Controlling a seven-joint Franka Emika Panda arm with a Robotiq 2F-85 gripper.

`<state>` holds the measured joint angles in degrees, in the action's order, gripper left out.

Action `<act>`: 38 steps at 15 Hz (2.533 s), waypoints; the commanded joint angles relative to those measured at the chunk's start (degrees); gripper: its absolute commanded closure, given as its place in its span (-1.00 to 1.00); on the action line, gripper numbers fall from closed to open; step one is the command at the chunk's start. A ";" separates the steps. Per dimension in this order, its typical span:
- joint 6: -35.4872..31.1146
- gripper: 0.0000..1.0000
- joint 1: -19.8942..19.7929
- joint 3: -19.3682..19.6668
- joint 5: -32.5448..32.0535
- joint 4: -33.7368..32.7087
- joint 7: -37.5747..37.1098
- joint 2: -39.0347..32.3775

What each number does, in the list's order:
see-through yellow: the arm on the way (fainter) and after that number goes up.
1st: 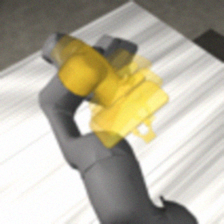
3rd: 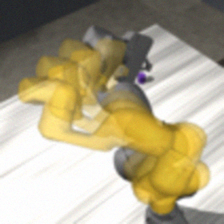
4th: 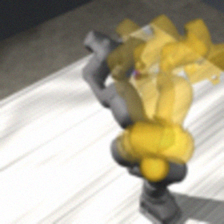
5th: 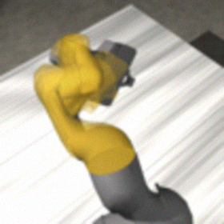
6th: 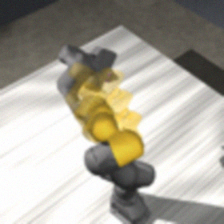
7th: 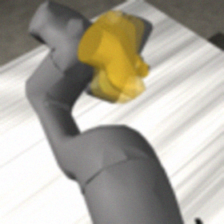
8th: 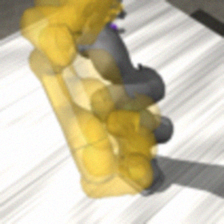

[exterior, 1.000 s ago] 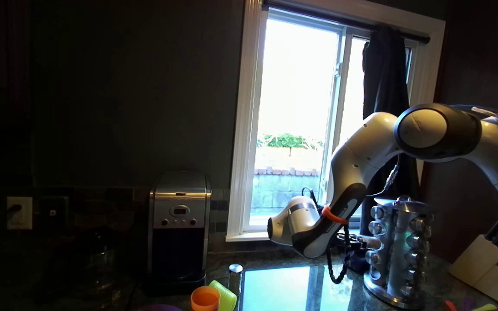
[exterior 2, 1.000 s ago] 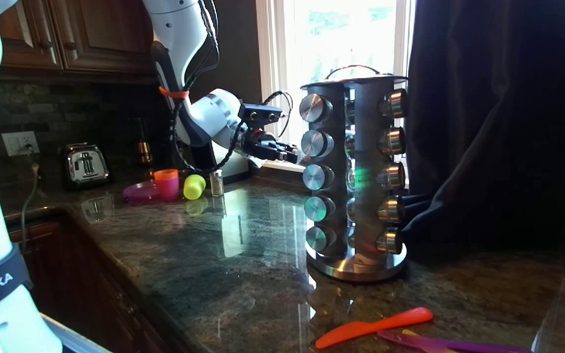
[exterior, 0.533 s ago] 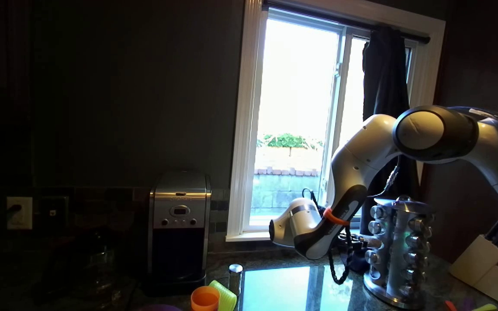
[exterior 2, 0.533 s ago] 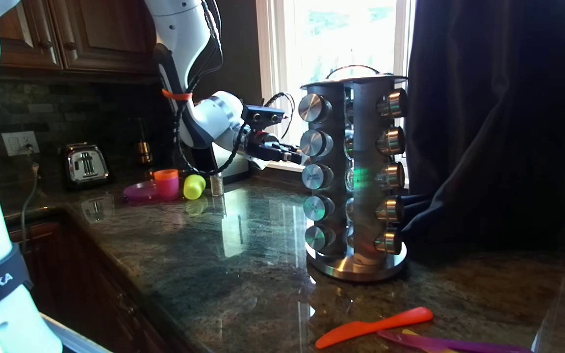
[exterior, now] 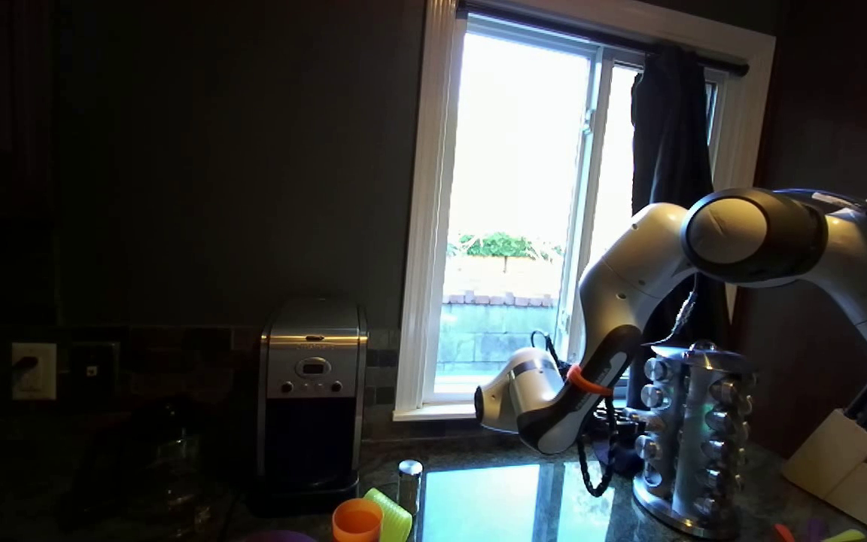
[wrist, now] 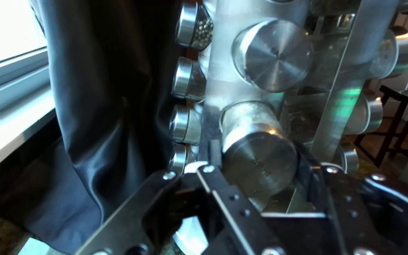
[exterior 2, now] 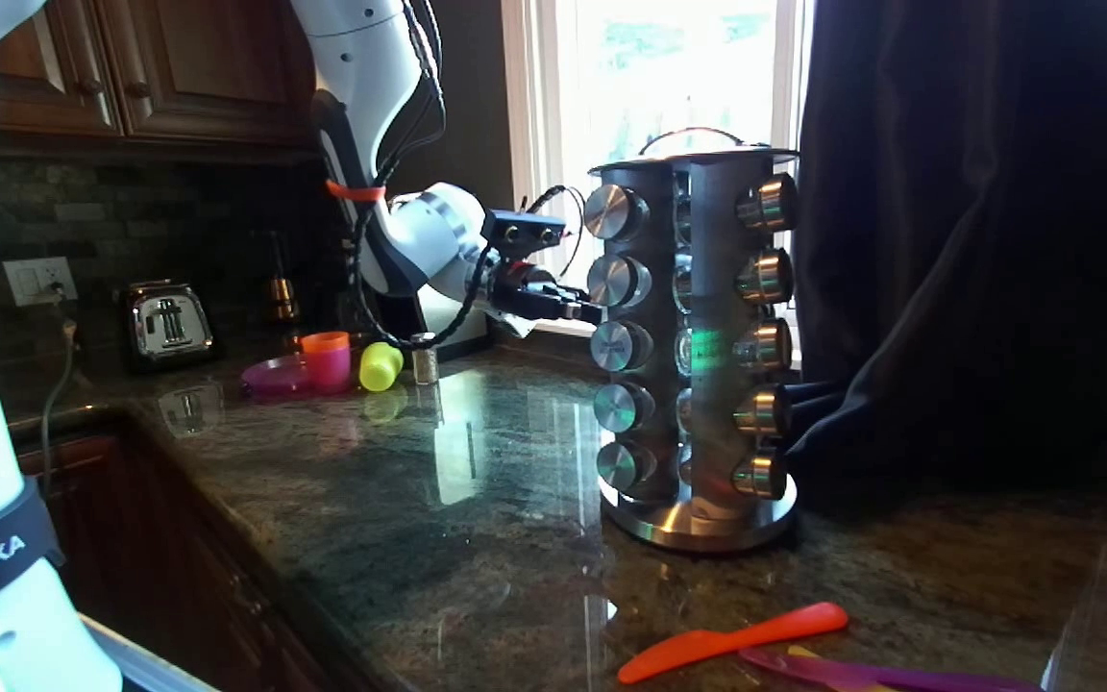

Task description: Put one of the small containers in the seasoning rack

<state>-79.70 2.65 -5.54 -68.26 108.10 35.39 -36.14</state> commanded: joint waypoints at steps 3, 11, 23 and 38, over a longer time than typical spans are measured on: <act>-0.43 0.50 -1.12 0.19 -0.80 0.30 0.28 -0.02; -2.04 0.50 -2.72 0.34 -0.47 0.91 -0.06 0.48; -3.53 0.50 -5.12 1.20 -0.39 1.50 -0.21 0.40; -9.23 -1.00 -5.66 -0.05 0.79 1.72 0.81 1.96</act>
<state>-85.66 -2.92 -4.80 -68.13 108.36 35.43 -35.99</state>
